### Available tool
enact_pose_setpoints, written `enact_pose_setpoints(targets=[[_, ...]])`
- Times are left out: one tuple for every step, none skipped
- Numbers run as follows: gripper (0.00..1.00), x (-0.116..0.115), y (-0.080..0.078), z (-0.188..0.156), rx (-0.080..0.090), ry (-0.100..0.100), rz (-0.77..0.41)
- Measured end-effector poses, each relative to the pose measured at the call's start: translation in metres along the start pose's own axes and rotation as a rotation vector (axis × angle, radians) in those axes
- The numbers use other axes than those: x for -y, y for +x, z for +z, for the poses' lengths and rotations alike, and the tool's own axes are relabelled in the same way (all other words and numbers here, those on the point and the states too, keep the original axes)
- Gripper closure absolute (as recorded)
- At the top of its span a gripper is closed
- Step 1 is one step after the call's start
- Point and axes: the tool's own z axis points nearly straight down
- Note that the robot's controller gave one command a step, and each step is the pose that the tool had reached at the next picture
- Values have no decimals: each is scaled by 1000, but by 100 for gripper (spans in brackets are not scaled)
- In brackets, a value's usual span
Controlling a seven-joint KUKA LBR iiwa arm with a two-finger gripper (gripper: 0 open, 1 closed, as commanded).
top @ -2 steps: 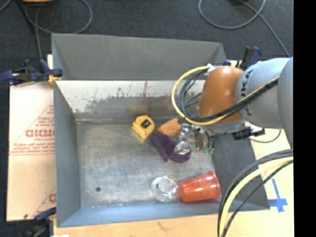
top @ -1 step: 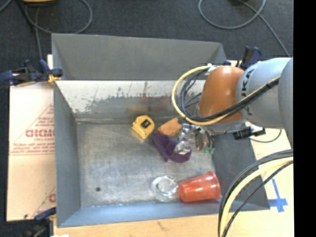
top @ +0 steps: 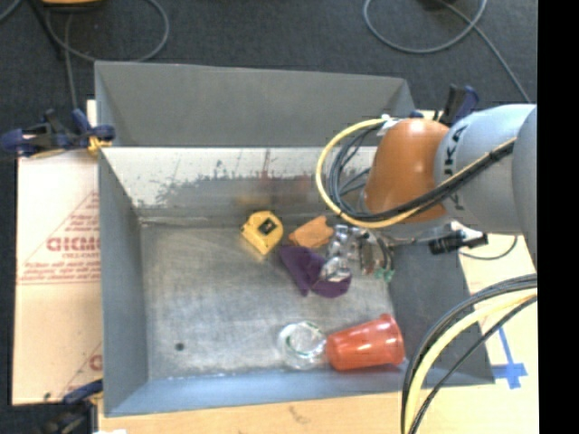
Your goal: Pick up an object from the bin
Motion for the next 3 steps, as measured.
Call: enact_pose_setpoints(targets=[[100,0,2,-8,-8,1,0],[100,1,0,-31,-6,1,-1],[100,1,-1,-46,-1,1,-1]])
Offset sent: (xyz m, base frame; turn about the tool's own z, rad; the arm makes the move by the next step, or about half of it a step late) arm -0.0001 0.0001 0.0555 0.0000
